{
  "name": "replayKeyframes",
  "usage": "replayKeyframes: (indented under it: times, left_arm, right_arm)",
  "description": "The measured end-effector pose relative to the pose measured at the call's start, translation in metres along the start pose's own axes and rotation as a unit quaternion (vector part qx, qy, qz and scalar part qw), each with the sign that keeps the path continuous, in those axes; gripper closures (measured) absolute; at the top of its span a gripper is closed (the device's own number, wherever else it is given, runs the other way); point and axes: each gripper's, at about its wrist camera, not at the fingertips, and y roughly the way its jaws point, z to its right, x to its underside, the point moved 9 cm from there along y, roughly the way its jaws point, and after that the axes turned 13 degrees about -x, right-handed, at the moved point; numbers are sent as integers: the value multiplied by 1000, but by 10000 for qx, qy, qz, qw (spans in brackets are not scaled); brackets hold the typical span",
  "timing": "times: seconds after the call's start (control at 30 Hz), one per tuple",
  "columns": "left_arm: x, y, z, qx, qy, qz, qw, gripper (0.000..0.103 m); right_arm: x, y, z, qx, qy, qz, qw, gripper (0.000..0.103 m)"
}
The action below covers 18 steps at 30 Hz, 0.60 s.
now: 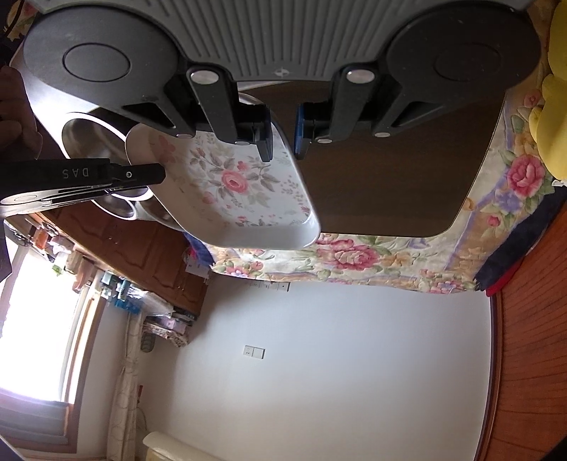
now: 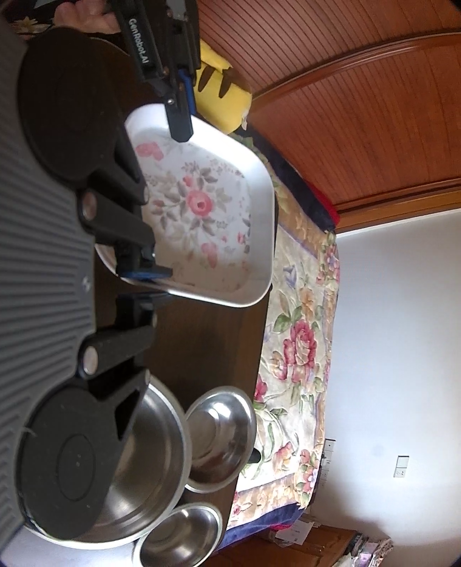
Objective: Organize plates and bowls
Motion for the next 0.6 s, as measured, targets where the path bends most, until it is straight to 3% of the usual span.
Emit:
replayKeyframes:
  times: [0.37, 0.6]
  left_arm:
    - [24, -37, 16, 251, -205, 29, 9995, 61]
    - [41, -46, 14, 284, -306, -3, 9991, 62]
  right_arm:
    - [17, -36, -2, -230, -29, 285, 9993, 94]
    - [47, -33, -2, -390, 4, 208, 9990, 94]
